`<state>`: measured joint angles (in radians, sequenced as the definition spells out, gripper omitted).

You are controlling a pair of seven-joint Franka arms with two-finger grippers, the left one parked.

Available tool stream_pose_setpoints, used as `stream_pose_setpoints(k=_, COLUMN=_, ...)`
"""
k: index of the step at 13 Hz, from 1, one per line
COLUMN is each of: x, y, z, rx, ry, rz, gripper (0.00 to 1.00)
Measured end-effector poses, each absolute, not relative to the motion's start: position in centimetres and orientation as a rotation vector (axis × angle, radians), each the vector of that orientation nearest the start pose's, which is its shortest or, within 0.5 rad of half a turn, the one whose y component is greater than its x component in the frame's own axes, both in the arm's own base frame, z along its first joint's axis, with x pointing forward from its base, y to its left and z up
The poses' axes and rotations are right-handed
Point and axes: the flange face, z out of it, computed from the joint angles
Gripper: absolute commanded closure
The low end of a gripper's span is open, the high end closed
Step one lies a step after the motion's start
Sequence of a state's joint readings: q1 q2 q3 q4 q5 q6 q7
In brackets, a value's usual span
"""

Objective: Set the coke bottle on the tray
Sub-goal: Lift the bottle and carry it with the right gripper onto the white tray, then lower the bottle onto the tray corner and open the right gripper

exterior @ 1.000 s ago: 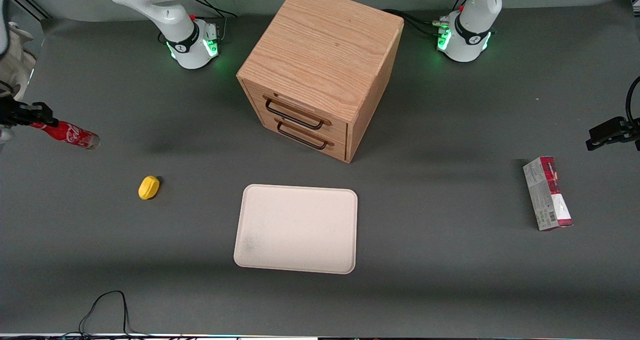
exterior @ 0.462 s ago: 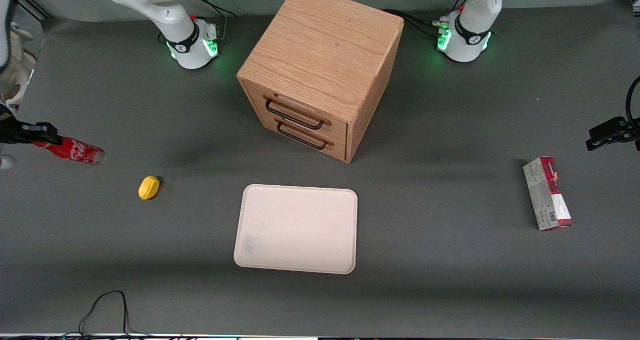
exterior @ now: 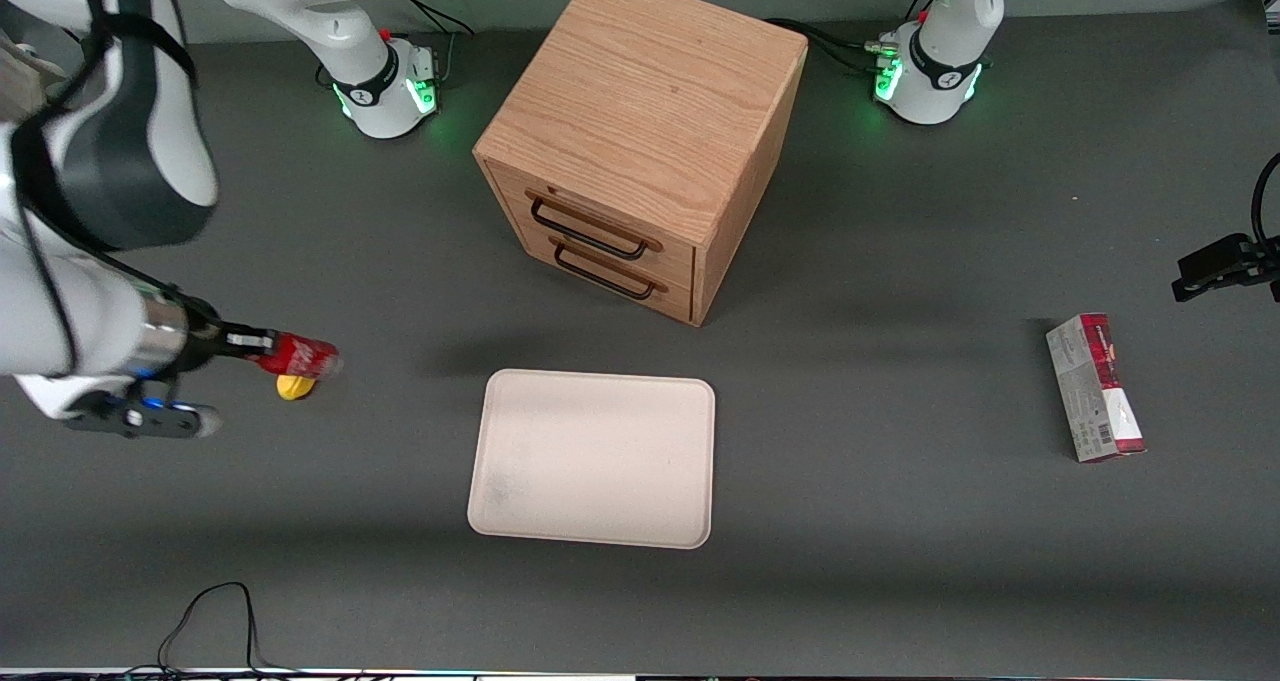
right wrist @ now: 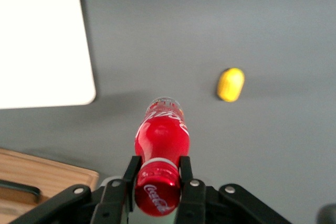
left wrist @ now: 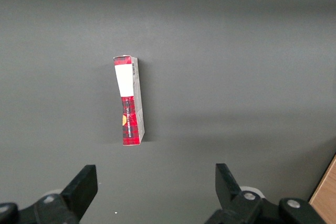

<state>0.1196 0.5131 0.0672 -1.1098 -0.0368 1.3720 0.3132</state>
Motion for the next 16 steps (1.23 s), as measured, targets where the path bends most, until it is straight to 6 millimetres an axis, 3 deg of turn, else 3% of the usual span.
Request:
stream_pose_setpoints(k=5, x=69.6, y=18.6, z=44.2, rx=-3.093, ry=0.340, rz=0.346, gripper=1.00)
stream_pose_setpoints(k=10, x=71.6, y=24.1, z=38.4, rx=-3.061, ry=0.330, rz=0.220, gripper=1.00)
stream_pose_setpoints(k=13, x=72.8, y=25.9, z=35.2, rx=-3.044, ry=0.348, rz=0.145, gripper=1.00)
stream_pose_setpoints(k=16, x=73.5, y=25.8, z=33.9, rx=-3.046, ry=0.355, rz=0.099, gripper=1.00)
